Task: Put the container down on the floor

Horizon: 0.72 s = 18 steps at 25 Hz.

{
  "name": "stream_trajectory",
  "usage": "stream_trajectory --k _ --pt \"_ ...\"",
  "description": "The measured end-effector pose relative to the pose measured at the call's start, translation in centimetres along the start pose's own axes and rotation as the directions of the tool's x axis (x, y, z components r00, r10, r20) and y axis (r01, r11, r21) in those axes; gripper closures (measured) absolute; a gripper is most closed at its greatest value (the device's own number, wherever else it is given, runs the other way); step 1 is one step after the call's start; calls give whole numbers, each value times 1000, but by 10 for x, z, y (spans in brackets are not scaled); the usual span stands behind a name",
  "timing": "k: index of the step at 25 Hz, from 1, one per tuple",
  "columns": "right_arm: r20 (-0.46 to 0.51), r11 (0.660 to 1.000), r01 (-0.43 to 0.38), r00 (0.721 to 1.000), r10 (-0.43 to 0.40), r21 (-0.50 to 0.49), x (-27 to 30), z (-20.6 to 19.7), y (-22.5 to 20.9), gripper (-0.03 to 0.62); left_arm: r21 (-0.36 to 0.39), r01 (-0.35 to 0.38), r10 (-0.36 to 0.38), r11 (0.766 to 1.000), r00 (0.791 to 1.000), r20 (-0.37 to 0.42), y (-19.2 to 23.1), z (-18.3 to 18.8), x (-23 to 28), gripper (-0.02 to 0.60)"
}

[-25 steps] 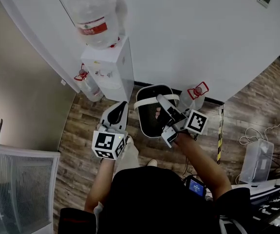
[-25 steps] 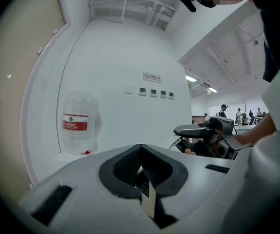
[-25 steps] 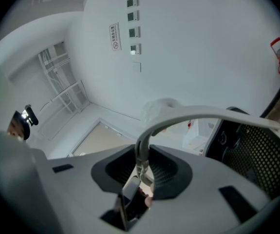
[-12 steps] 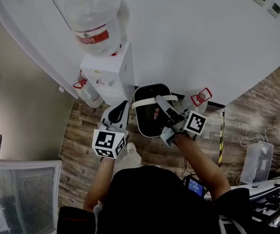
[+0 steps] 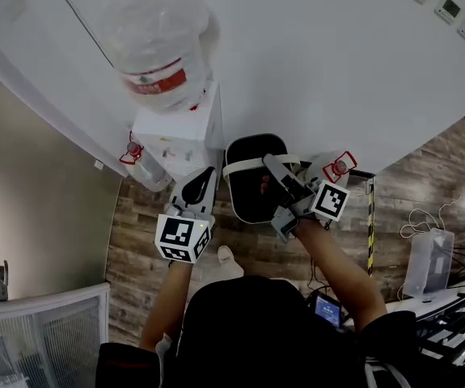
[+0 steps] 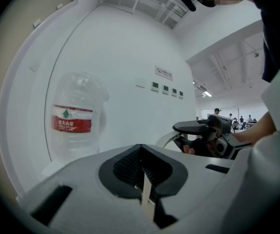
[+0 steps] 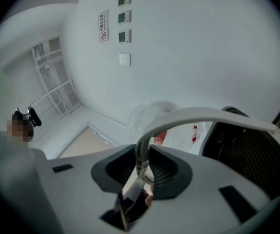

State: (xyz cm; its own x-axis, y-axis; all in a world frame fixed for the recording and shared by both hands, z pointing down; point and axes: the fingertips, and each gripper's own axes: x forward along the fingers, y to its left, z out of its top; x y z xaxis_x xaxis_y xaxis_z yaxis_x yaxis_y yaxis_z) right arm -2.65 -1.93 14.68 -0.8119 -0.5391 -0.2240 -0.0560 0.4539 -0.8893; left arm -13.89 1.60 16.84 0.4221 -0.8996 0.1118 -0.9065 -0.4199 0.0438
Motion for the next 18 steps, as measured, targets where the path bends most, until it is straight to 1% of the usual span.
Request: stream_trajectory --k 4,8,13,18 --pt "30 999 32 999 -32 -6 19 7 -16 500 -4 35 -35 999 999 -9 23 -3 13 563" --pt "75 999 54 996 -54 -2 32 15 -32 500 13 69 -69 998 997 -22 36 -6 25 563" --pt "98 997 73 992 -74 13 46 19 -51 500 5 71 -70 997 997 -41 52 -16 37 563" --pt "97 996 78 992 -81 32 55 23 -70 500 -9 76 -76 997 995 -61 55 -28 54 563"
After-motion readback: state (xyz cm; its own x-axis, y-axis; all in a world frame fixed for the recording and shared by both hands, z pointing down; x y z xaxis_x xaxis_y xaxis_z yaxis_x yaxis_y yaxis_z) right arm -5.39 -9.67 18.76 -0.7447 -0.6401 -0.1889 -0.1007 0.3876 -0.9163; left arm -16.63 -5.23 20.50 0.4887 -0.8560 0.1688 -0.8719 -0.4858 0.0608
